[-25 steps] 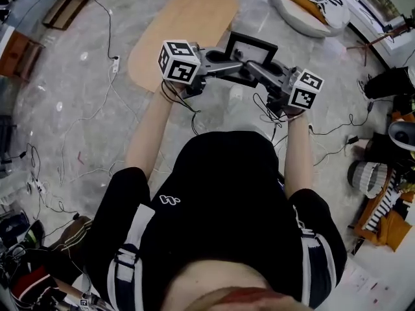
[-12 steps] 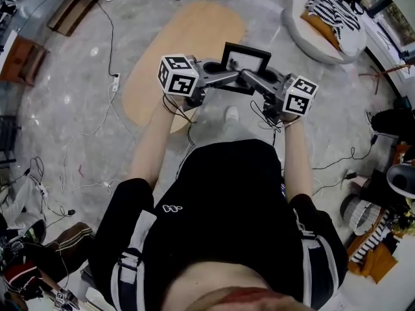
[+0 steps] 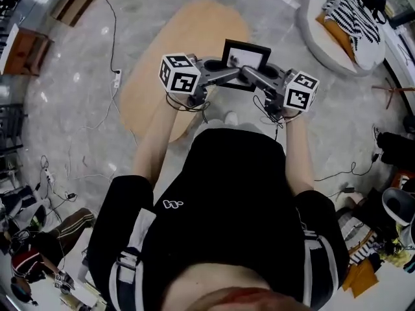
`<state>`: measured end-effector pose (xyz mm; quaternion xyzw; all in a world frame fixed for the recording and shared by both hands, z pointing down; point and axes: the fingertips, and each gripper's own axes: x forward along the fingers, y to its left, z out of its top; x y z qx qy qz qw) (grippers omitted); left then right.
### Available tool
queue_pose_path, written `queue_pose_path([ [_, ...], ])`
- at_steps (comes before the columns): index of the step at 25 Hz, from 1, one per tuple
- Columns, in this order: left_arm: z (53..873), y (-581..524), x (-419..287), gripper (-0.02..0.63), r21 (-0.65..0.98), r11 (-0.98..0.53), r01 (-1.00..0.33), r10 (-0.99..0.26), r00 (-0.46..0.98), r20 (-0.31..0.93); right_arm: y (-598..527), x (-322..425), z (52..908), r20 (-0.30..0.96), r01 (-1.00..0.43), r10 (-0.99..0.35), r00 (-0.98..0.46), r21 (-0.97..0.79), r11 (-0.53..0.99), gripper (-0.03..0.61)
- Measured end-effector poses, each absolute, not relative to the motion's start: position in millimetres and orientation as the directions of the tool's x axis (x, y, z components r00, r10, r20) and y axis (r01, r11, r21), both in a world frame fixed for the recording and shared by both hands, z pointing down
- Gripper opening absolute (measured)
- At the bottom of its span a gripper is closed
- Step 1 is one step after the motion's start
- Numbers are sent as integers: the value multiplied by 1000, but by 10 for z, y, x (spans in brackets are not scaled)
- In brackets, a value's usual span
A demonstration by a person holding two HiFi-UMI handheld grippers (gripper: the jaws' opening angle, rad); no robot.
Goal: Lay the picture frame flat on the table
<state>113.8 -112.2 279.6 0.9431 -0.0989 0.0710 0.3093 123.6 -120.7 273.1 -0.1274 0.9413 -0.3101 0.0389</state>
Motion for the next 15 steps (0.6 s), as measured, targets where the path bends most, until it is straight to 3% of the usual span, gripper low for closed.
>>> queue_pose_path([
  [10,3222,-1407,1070,46,685,-671,-286,-174,958,230,-1509,1171,3175,17,-160,-208,-978,-700,696,43],
  [15,3620,-1555,384,46,737,-584,-341,-209,940,270,-1660,500,3586,26,-132,-179,-983,-778,614,46],
])
